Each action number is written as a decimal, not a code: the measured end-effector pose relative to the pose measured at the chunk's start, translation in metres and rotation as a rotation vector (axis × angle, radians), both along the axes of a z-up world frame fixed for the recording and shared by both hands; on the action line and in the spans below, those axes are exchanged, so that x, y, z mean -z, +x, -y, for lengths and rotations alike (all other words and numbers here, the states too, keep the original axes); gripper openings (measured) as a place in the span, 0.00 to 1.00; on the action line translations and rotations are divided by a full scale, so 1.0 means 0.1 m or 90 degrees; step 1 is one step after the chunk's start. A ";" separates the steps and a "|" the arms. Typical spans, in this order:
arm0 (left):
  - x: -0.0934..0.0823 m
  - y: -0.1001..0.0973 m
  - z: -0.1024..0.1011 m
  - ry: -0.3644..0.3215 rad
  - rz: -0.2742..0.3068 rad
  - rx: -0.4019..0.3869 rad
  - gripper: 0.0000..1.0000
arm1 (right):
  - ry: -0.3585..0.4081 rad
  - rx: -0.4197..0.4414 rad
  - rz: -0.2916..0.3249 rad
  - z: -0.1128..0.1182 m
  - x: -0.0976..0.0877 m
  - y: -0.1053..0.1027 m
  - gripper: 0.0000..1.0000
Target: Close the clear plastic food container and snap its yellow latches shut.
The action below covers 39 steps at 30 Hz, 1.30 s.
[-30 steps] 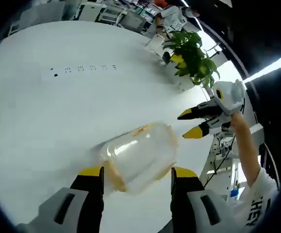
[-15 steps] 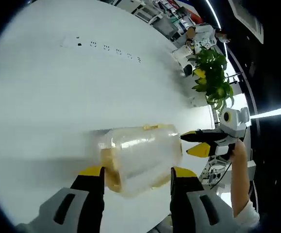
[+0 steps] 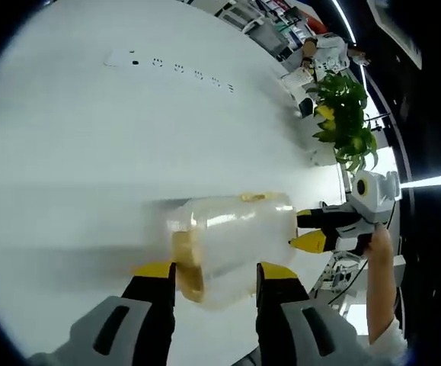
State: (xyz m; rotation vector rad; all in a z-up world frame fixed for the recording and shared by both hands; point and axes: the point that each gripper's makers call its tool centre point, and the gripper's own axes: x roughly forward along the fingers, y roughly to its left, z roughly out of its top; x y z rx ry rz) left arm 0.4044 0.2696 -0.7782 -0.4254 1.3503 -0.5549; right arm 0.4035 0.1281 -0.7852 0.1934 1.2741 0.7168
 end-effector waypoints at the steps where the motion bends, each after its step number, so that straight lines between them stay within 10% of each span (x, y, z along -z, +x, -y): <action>1: 0.00 0.00 0.00 0.002 -0.001 -0.002 0.34 | 0.000 -0.002 0.000 0.00 0.00 0.00 0.32; 39: 0.07 0.01 -0.06 0.015 -0.016 0.007 0.14 | 0.001 -0.014 -0.021 -0.02 0.02 -0.03 0.29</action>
